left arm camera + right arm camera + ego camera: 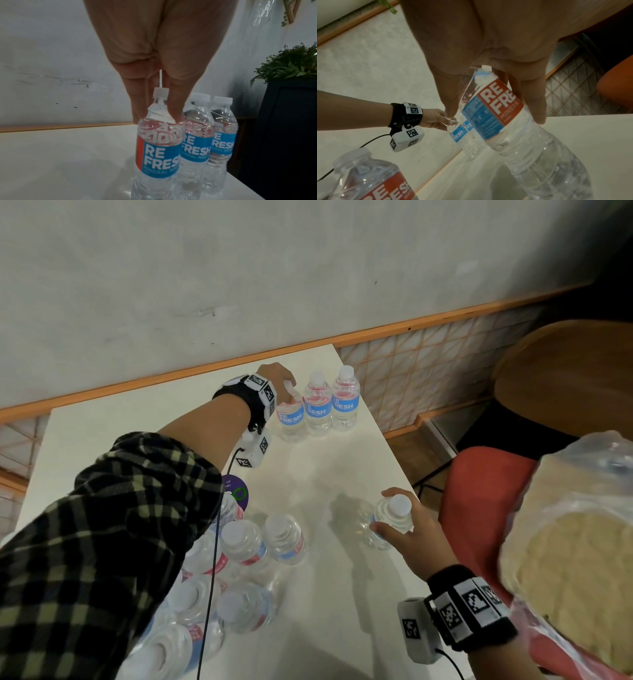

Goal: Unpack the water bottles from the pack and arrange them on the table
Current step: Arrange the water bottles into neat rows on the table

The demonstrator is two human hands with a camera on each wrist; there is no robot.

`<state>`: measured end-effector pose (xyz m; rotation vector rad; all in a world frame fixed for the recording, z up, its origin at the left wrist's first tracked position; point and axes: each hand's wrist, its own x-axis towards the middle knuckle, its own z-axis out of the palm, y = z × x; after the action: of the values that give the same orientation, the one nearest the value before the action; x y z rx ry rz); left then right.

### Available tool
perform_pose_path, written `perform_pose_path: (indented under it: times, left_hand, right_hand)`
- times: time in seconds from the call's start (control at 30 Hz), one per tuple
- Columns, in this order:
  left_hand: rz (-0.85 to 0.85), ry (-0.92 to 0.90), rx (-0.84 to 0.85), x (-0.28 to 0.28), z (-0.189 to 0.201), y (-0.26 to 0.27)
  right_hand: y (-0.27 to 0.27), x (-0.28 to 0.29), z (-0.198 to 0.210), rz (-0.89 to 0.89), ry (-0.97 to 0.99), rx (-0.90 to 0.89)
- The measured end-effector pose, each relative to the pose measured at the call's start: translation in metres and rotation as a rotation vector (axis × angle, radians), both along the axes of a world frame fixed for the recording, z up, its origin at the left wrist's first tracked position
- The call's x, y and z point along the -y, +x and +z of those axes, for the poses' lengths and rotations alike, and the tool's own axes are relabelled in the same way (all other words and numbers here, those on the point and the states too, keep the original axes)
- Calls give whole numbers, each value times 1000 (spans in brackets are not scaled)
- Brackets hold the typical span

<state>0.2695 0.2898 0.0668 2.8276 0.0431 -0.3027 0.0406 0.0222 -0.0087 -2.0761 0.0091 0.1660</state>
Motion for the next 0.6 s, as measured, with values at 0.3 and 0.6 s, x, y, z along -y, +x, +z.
perform_pose_path:
  times: [0.3,0.6]
  left_hand:
    - [-30,4,3,-1,1,-3]
    - [-49,-19,11,-2,2,-4]
  right_hand:
    - [-1,0,1,-1,-5,-5]
    - [-2,0,1,-3,12,-18]
